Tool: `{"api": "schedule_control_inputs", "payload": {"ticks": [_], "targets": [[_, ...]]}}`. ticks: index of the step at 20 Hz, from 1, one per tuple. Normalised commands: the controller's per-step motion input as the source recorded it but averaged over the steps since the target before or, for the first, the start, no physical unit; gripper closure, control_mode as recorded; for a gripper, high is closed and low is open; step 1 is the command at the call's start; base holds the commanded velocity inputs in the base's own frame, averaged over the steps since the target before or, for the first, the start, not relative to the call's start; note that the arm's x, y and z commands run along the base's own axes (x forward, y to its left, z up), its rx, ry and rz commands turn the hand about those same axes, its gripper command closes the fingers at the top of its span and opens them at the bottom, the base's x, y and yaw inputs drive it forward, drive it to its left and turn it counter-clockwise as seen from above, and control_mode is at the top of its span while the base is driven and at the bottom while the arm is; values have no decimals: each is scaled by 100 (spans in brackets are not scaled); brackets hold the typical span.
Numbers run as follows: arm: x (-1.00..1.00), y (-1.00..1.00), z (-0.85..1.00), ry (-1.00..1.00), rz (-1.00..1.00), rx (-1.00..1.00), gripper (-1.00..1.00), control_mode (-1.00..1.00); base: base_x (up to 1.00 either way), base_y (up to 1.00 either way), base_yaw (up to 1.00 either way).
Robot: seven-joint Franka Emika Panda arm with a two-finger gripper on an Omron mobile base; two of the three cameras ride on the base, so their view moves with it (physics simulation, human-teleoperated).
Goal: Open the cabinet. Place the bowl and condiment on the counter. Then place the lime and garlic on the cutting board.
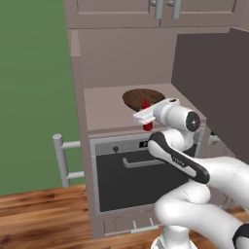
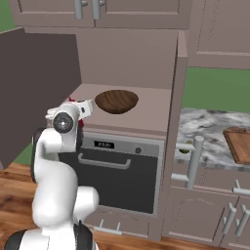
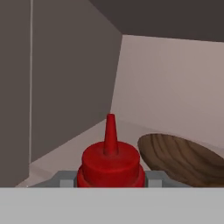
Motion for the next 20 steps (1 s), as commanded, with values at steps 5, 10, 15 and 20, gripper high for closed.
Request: {"api": "schedule_control_inputs", "payload": {"ticks": [5,10,15,20], "targets": [[-43,0,0,0,0,0,100,-100,0,0,0],[-42,0,0,0,0,0,100,-100,0,0,0],[-36,0,9,-6,0,0,100,-100,0,0,0],[-17,0,21,-11,0,0,100,-100,0,0,0]]}}
